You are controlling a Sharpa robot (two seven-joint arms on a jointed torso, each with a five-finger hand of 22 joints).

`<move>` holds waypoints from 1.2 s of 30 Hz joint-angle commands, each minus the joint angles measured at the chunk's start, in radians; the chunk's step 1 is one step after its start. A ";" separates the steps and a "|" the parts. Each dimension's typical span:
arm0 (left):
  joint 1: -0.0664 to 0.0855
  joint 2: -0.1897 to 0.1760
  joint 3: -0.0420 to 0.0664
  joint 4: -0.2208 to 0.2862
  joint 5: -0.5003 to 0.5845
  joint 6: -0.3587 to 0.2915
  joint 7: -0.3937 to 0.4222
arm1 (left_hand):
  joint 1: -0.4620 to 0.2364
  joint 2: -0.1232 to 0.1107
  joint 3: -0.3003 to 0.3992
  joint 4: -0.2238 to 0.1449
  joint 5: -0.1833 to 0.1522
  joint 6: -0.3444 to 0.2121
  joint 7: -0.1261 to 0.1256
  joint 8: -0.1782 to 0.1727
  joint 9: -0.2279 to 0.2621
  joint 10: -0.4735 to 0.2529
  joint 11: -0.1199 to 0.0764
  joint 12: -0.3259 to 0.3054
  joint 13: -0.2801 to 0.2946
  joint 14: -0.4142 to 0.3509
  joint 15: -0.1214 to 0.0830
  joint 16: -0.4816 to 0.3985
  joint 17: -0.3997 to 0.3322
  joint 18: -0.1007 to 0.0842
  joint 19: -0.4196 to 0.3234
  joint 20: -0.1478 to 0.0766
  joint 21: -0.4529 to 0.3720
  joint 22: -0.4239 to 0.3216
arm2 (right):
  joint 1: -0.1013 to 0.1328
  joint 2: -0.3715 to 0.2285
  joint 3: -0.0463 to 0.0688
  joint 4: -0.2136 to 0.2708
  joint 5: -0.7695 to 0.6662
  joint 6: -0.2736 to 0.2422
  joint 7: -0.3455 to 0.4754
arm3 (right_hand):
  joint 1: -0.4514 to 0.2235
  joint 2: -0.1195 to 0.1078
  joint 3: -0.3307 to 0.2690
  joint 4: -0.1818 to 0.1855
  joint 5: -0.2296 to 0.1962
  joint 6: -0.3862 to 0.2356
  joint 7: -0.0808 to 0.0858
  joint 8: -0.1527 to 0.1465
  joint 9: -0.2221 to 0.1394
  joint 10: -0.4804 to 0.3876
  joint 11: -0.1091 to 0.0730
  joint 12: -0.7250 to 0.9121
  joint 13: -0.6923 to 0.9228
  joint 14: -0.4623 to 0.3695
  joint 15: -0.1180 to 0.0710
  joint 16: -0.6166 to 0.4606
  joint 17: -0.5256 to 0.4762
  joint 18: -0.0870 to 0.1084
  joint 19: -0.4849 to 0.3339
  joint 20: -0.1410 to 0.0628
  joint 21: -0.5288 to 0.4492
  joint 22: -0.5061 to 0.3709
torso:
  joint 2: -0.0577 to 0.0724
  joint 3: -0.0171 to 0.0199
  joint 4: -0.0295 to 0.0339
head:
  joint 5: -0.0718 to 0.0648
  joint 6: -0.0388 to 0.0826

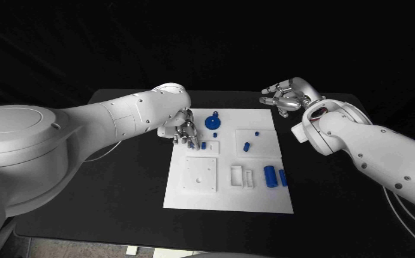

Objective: Assemble the parts on the task board

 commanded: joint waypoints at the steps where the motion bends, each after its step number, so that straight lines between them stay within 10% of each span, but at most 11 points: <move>1: -0.013 0.003 -0.006 -0.001 -0.001 0.000 -0.011 | -0.004 -0.016 -0.009 0.014 -0.009 0.048 -0.040 -0.007 -0.004 0.015 -0.018 -0.007 0.006 -0.005 0.001 -0.006 -0.004 0.000 -0.001 0.003 -0.006 0.017 | -0.001 0.001 0.000 0.002 -0.005 0.011 0.005 | -0.011 -0.002 0.003 -0.002 0.005 -0.005 0.005 0.000 -0.001 -0.007 -0.003 0.001 0.000 -0.005 -0.002 -0.006 -0.001 0.012 0.027 0.001 -0.004 0.081 | -0.001 -0.0002 0.0006 | -0.001 0.000; 36: -0.013 -0.008 -0.006 0.010 -0.021 -0.006 0.014 | 0.004 -0.106 -0.021 0.069 -0.042 0.066 -0.035 -0.066 -0.008 0.007 -0.013 -0.056 0.075 -0.027 0.002 -0.025 -0.043 -0.006 -0.004 0.001 -0.034 0.018 | -0.001 0.001 0.000 0.002 -0.005 0.010 0.006 | -0.011 -0.002 0.003 -0.002 0.005 -0.005 0.005 0.000 -0.001 -0.007 -0.003 0.001 0.000 -0.005 -0.002 -0.006 -0.001 0.012 0.027 0.001 -0.004 0.081 | 0.000 -0.0010 0.0009 | -0.002 -0.001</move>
